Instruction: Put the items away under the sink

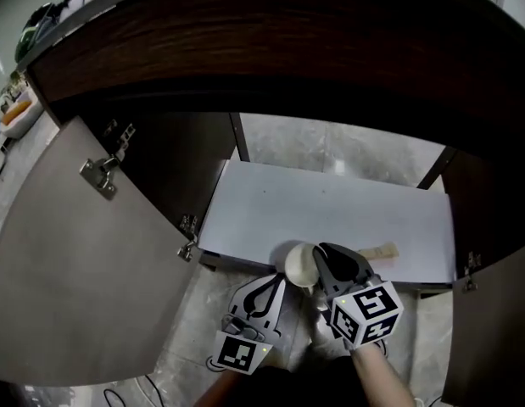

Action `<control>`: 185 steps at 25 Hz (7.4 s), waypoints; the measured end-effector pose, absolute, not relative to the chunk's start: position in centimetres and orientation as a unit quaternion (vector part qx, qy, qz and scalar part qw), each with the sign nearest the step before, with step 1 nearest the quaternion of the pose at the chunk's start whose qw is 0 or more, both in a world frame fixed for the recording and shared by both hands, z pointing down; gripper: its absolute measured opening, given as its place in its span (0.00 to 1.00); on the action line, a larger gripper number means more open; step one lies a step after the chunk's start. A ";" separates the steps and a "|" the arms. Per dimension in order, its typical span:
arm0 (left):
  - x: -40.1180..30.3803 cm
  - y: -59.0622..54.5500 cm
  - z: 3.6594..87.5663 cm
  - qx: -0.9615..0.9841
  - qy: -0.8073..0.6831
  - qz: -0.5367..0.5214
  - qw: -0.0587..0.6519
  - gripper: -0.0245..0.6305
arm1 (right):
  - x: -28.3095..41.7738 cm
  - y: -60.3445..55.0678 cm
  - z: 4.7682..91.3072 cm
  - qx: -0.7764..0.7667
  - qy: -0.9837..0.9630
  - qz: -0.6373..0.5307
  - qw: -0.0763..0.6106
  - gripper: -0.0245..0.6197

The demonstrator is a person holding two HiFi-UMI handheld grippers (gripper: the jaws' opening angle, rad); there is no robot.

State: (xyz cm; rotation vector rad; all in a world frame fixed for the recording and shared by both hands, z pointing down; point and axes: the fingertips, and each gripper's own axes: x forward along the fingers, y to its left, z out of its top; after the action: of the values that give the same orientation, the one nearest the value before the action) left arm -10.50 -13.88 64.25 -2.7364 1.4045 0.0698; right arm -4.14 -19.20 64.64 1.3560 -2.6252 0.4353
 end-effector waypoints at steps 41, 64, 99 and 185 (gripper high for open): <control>-10.4 -19.6 67.0 -0.891 0.455 0.009 0.006 0.05 | -5.9 -24.5 64.2 0.466 -0.878 0.065 0.085 0.12; -8.8 -15.5 65.5 -0.871 0.491 0.036 -0.005 0.05 | -5.1 -15.6 64.1 0.427 -0.902 0.009 0.070 0.11; -7.6 -11.8 65.2 -0.871 0.492 0.021 -0.003 0.05 | -4.4 -11.5 64.2 0.418 -0.907 0.019 0.044 0.10; 29.2 -11.9 13.7 -0.966 0.247 0.014 -0.077 0.29 | 33.0 -13.1 12.0 0.672 -0.728 0.006 0.136 0.14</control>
State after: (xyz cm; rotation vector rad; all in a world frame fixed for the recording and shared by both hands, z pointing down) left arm 29.17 -11.93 13.74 -3.1920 0.8180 0.0471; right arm 32.95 -13.05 11.96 1.9462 -2.1071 0.0170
